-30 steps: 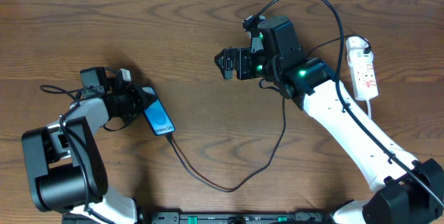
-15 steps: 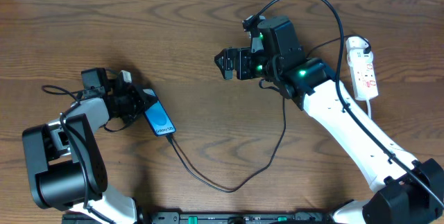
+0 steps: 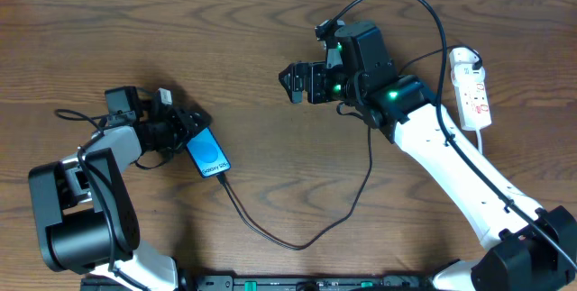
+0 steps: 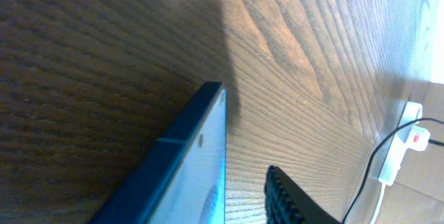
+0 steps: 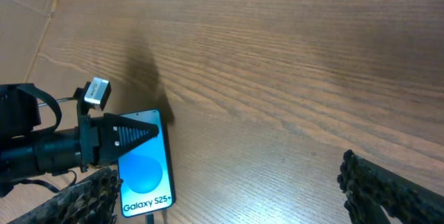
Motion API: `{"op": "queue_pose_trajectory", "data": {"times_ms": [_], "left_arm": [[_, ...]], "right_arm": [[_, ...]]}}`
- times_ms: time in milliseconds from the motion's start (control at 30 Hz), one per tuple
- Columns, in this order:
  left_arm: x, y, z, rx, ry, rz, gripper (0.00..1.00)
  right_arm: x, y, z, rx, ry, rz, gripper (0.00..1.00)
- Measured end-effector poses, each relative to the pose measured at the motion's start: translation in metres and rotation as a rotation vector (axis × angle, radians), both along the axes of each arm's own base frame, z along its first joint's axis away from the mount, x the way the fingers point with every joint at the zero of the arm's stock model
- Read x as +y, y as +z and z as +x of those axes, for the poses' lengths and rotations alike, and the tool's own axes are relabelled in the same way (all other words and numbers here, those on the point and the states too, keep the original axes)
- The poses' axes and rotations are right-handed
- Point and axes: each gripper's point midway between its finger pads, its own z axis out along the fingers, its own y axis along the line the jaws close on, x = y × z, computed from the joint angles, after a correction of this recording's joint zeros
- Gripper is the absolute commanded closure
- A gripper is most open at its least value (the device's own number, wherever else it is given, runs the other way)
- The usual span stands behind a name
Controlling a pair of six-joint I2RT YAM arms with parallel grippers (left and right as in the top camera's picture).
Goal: Plug charger to phone and switch on socket
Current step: 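Lower the phone with the left gripper and lay it flat on the table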
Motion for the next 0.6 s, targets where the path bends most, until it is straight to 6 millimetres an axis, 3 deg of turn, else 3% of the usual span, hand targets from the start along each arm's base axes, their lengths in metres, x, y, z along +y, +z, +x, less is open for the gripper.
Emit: {"op": "queue_pose_trajectory", "data": {"times_ms": [600], "left_arm": [[0.0022,0.0056,-0.0020,0.036,0.005,0.026,0.32]], "right_arm": [[-0.0003,-0.0006,-0.0005,0.003,0.000,-0.002,0.01]]}}
